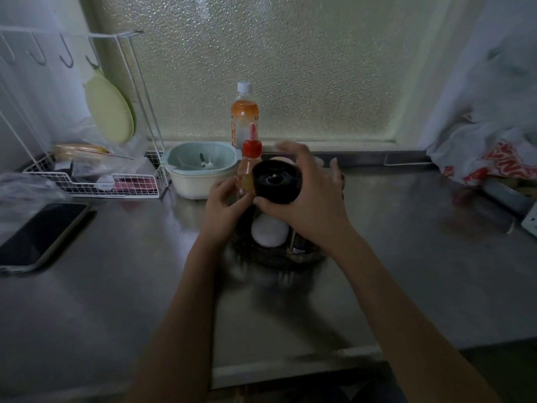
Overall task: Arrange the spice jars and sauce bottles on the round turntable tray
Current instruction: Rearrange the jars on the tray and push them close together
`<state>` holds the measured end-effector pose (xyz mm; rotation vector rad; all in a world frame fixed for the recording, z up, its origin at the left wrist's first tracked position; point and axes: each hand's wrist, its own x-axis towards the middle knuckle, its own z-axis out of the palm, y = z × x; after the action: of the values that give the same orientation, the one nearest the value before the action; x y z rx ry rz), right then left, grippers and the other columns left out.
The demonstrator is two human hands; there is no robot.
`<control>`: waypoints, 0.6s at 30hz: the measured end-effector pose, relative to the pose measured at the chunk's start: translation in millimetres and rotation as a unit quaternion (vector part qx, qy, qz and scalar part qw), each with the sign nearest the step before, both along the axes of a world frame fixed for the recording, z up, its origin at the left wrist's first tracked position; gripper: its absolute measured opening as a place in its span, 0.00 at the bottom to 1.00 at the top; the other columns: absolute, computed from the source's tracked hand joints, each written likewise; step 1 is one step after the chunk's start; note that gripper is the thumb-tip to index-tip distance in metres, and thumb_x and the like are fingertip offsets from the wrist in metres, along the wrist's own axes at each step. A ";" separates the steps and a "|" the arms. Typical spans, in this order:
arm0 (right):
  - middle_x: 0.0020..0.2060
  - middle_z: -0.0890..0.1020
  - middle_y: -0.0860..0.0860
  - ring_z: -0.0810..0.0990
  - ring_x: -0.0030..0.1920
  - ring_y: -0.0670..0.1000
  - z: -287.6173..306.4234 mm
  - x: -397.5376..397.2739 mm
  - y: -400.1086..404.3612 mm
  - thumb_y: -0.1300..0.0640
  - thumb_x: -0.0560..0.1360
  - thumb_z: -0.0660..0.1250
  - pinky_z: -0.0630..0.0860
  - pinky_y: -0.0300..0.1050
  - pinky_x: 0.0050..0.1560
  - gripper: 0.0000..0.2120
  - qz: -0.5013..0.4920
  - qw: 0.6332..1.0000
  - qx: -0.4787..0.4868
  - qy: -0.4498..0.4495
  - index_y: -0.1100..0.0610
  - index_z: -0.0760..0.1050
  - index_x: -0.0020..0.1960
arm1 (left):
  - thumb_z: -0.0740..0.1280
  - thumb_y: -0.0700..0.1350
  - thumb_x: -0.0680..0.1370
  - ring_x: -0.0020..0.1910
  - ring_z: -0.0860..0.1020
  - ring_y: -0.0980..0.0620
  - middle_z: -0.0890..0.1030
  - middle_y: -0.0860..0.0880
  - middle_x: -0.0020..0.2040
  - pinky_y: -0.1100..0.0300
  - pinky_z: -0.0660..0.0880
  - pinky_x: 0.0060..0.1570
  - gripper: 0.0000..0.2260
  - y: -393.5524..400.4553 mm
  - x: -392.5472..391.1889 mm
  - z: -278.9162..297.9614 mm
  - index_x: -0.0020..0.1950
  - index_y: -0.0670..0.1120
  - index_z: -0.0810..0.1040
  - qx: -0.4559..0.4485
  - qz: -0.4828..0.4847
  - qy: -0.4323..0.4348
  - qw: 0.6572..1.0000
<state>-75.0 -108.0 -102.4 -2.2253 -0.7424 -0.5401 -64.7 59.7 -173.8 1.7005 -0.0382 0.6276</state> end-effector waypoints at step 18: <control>0.65 0.70 0.56 0.75 0.60 0.50 47.1 29.5 -86.7 0.52 0.67 0.74 0.79 0.44 0.56 0.33 -0.139 0.895 0.414 -0.092 0.59 0.62 0.66 | 0.69 0.61 0.65 0.37 0.72 0.48 0.73 0.45 0.39 0.52 0.72 0.36 0.25 -46.0 -30.1 13.6 0.48 0.43 0.67 0.187 0.289 -0.190 0.920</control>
<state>-45.5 -194.7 -55.3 -1.4808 -0.1927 -1.0008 -94.8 13.7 -160.2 1.9387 0.0783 1.4679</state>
